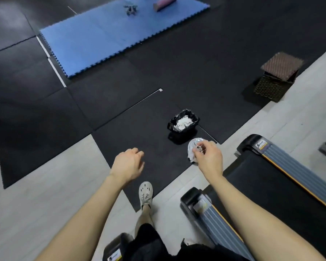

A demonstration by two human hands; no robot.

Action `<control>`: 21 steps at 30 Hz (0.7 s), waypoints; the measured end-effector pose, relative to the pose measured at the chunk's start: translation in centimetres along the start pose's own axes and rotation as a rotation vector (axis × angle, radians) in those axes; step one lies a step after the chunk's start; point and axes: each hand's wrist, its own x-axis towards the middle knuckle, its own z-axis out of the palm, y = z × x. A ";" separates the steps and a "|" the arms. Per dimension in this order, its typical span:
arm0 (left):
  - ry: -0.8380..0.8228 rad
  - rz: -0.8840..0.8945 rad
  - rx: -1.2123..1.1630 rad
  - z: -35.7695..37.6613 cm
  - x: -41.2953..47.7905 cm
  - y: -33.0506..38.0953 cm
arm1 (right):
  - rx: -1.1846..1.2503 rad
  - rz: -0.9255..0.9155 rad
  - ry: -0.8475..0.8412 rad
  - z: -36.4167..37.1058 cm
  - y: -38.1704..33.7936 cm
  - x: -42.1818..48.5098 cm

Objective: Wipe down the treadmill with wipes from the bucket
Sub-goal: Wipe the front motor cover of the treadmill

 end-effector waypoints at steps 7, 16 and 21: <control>-0.018 0.219 -0.001 -3.1 16.8 -7.7 | -0.034 0.168 0.132 7.0 -4.3 9.1; -0.031 0.367 0.023 -5.6 30.3 -12.2 | 0.030 0.324 0.236 12.5 -7.6 19.1; -0.086 0.395 0.073 -5.7 36.0 -13.1 | 0.057 0.377 0.288 15.2 -6.9 28.9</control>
